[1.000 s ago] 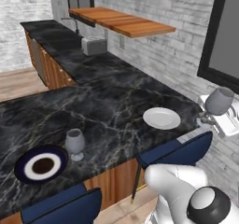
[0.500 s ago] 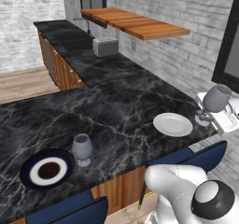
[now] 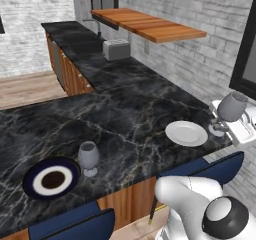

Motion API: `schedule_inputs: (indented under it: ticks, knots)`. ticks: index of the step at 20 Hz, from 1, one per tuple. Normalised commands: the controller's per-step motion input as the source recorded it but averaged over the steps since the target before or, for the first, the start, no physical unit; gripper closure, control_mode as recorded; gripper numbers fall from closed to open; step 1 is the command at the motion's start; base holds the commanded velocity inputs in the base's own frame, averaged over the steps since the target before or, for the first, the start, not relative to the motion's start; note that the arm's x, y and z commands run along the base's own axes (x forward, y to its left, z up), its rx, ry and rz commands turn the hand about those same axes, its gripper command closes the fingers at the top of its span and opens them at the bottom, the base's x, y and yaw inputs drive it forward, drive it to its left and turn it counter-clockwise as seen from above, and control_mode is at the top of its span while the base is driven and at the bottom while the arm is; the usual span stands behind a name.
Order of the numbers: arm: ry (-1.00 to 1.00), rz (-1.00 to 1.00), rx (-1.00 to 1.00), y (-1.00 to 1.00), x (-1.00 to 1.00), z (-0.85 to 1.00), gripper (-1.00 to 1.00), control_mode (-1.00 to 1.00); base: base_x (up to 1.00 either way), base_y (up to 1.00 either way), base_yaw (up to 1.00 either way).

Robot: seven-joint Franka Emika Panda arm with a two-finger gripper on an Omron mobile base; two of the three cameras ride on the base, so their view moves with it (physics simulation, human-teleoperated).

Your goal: Retrieve the wine glasses from the counter and place one next to each plate.

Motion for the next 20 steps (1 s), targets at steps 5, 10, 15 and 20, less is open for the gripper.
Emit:
schedule_inputs:
  ticks: [5, 10, 15, 20]
  knots:
    - [0.0, 0.0, 0.0, 0.0, 0.08, -0.02, 1.0, -1.0, 0.38, -0.05, 0.05]
    - [0.0, -0.08, 0.0, 0.0, 0.15, -0.01, 1.0, -1.0, 0.0, 0.0, 0.0]
    - [0.04, -0.33, 0.0, -0.25, 0.0, 0.0, 1.0, -1.0, 0.0, 0.0, 0.0]
    - [0.16, -0.37, -0.01, -0.19, 0.37, -0.02, 1.0, -1.0, 0.0, 0.0, 0.0]
